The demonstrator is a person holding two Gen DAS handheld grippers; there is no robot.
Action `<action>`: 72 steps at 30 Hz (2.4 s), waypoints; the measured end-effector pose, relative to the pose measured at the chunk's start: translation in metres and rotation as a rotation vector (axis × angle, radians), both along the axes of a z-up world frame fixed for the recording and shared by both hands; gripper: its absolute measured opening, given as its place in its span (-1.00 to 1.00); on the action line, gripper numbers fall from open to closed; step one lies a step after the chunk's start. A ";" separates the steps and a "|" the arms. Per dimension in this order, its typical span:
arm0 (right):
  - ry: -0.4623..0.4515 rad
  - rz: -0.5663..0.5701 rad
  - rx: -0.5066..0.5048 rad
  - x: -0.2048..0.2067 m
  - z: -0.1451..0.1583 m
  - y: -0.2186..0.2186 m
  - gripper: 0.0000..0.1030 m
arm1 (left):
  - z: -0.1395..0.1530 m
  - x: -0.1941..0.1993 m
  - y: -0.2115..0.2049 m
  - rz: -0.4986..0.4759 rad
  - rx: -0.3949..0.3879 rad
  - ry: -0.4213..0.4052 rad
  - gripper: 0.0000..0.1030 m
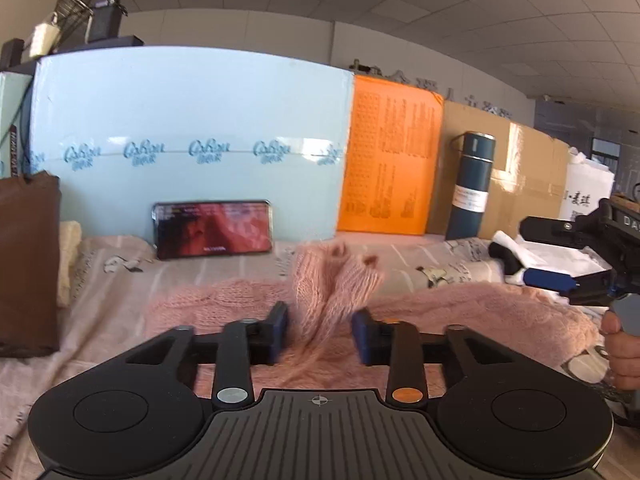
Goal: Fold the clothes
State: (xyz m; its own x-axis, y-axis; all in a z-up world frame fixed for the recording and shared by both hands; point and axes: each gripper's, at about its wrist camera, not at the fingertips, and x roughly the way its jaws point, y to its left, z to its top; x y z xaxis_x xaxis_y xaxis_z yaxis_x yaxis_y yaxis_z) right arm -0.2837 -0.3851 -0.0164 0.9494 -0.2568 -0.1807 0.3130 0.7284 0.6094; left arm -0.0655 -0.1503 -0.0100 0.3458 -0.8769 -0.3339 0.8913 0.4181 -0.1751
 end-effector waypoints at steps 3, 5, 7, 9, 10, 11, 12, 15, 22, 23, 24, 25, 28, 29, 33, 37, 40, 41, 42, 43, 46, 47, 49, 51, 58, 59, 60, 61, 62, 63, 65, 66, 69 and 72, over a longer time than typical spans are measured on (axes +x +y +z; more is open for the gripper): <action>0.000 0.006 -0.001 0.000 0.000 0.001 0.78 | -0.002 0.001 0.007 -0.095 -0.098 0.128 0.87; 0.002 0.010 -0.004 0.001 0.000 0.001 0.78 | -0.008 0.008 0.002 -0.141 -0.104 0.233 0.89; 0.005 0.012 -0.007 0.001 0.000 0.002 0.78 | -0.021 0.021 -0.006 -0.135 -0.065 0.342 0.92; 0.009 0.013 -0.008 0.002 0.000 0.003 0.78 | -0.028 0.029 -0.009 -0.131 -0.056 0.409 0.92; 0.011 0.012 -0.008 0.002 -0.001 0.003 0.78 | -0.027 0.030 -0.006 -0.133 -0.072 0.415 0.92; 0.013 0.010 -0.008 0.002 -0.001 0.002 0.78 | -0.021 0.030 0.003 -0.142 -0.124 0.415 0.92; 0.015 0.008 -0.008 0.002 -0.001 0.002 0.78 | -0.015 0.029 0.012 -0.153 -0.182 0.413 0.92; 0.009 0.004 -0.009 0.000 -0.001 0.003 0.78 | 0.002 0.030 0.050 -0.054 -0.357 0.349 0.95; -0.005 0.007 -0.014 -0.002 0.001 0.005 0.78 | -0.026 0.076 0.095 0.400 -0.312 0.620 0.96; -0.004 0.008 -0.015 -0.002 0.002 0.005 0.78 | -0.034 0.080 0.092 0.382 -0.297 0.677 0.96; -0.004 0.009 -0.017 -0.002 0.002 0.006 0.78 | -0.039 0.083 0.087 0.346 -0.288 0.717 0.96; -0.003 0.010 -0.018 -0.002 0.002 0.006 0.78 | -0.039 0.083 0.080 0.325 -0.274 0.714 0.96; 0.000 0.011 -0.016 -0.001 0.001 0.006 0.78 | -0.038 0.082 0.057 0.270 -0.229 0.684 0.96; 0.001 0.013 -0.017 -0.001 0.001 0.006 0.78 | -0.038 0.081 0.048 0.274 -0.217 0.677 0.96; 0.001 0.015 -0.022 -0.001 0.001 0.006 0.78 | -0.034 0.067 0.018 0.317 -0.141 0.558 0.76; 0.006 0.009 -0.021 0.000 0.000 0.005 0.78 | -0.028 0.051 0.011 0.288 -0.052 0.411 -0.27; 0.005 0.018 -0.022 0.000 0.000 0.005 0.78 | -0.013 0.034 0.024 0.190 -0.082 0.299 -0.38; 0.004 0.017 -0.023 0.000 0.000 0.005 0.78 | -0.006 0.026 0.028 0.155 -0.084 0.245 -0.39; 0.001 0.014 -0.024 0.000 0.000 0.005 0.78 | 0.000 0.018 0.032 0.132 -0.079 0.184 -0.40; -0.002 0.010 -0.023 -0.001 0.000 0.005 0.78 | 0.005 0.011 0.036 0.123 -0.069 0.123 -0.43; -0.012 0.001 -0.022 -0.003 0.000 0.004 0.78 | 0.012 0.014 0.059 0.222 -0.064 0.033 -0.46; -0.015 -0.001 -0.022 -0.003 0.000 0.004 0.78 | 0.013 0.021 0.068 0.273 -0.058 0.026 -0.46; -0.019 -0.004 -0.021 -0.004 0.000 0.004 0.78 | 0.015 0.031 0.082 0.405 -0.004 -0.068 -0.46; -0.021 -0.005 -0.014 -0.004 0.000 0.004 0.78 | 0.018 0.036 0.092 0.504 0.068 -0.177 -0.46; -0.021 0.019 -0.012 0.000 0.001 0.008 0.78 | 0.026 0.004 0.077 0.523 0.120 -0.440 -0.38; -0.020 0.019 -0.013 0.000 0.001 0.008 0.78 | 0.026 -0.006 0.069 0.494 0.111 -0.474 -0.38; -0.022 0.019 -0.009 -0.001 0.000 0.008 0.78 | 0.027 -0.017 0.060 0.461 0.093 -0.505 -0.37; -0.024 0.019 -0.006 -0.001 0.000 0.007 0.78 | 0.027 -0.027 0.051 0.423 0.074 -0.528 -0.33; -0.026 0.019 -0.003 -0.001 0.000 0.007 0.78 | 0.027 -0.036 0.043 0.384 0.057 -0.540 -0.33; -0.027 0.020 -0.001 -0.001 0.000 0.006 0.78 | 0.026 -0.044 0.035 0.344 0.050 -0.552 -0.33; -0.031 0.025 0.001 -0.002 0.000 0.006 0.78 | 0.021 -0.061 0.018 0.258 0.044 -0.574 -0.33; -0.034 0.028 0.001 -0.002 0.000 0.006 0.78 | 0.018 -0.068 0.010 0.212 0.049 -0.575 -0.33; -0.045 0.038 0.004 -0.003 0.001 0.006 0.78 | 0.004 -0.088 -0.014 0.121 0.090 -0.644 -0.32; -0.052 0.046 0.009 -0.005 0.001 0.006 0.78 | -0.007 -0.102 -0.028 0.081 0.132 -0.737 -0.31</action>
State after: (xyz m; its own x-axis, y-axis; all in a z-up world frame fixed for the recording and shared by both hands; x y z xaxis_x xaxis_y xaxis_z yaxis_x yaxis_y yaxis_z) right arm -0.2883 -0.3788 -0.0152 0.9684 -0.2114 -0.1326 0.2469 0.7354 0.6311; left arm -0.1676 -0.1783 -0.0173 0.5820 -0.8080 -0.0914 0.7239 0.4637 0.5108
